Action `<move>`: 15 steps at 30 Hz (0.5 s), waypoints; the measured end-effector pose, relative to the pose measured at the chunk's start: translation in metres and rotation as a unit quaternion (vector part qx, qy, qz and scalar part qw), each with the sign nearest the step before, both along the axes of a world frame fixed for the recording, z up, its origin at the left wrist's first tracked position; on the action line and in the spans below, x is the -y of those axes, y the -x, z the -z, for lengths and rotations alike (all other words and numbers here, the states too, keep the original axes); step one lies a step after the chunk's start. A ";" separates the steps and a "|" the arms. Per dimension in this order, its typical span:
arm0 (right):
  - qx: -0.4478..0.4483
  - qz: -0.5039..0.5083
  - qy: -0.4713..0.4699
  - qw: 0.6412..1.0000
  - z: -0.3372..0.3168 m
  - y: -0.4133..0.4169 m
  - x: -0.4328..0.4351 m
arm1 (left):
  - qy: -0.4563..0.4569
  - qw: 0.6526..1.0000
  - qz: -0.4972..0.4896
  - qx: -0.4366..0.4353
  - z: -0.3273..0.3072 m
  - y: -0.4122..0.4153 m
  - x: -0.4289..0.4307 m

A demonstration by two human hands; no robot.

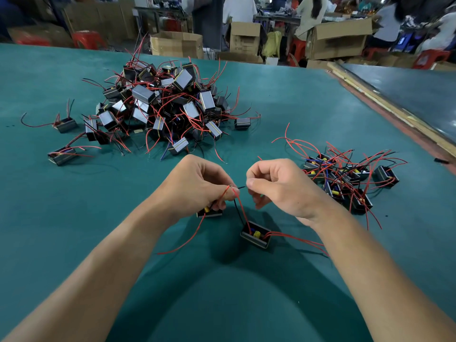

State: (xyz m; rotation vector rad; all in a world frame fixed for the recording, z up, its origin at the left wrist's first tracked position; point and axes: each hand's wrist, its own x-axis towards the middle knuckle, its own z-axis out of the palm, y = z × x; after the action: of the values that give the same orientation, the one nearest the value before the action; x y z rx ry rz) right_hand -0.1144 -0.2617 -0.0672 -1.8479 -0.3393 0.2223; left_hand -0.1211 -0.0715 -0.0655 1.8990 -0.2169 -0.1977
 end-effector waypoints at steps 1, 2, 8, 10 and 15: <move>-0.007 0.002 -0.002 1.000 0.000 0.001 -0.001 | 0.001 1.000 -0.002 0.000 0.000 0.000 0.000; -0.014 0.007 -0.006 1.000 0.000 0.001 -0.002 | 0.005 1.000 -0.004 0.000 0.001 -0.001 0.000; -0.016 0.019 -0.041 0.999 -0.001 -0.002 0.004 | 0.024 1.000 -0.020 0.001 0.000 -0.004 -0.004; 0.001 0.003 -0.043 0.999 0.002 -0.002 0.004 | 0.025 1.000 -0.016 -0.001 0.000 -0.003 -0.004; 0.072 -0.009 -0.014 0.997 0.006 -0.002 0.001 | 0.022 1.000 -0.008 -0.008 0.001 -0.003 -0.003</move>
State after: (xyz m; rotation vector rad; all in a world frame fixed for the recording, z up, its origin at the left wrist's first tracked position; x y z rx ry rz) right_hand -0.1120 -0.2623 -0.0735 -1.8378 -0.4559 0.0958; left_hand -0.1178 -0.0684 -0.0663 1.8538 -0.1940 -0.1946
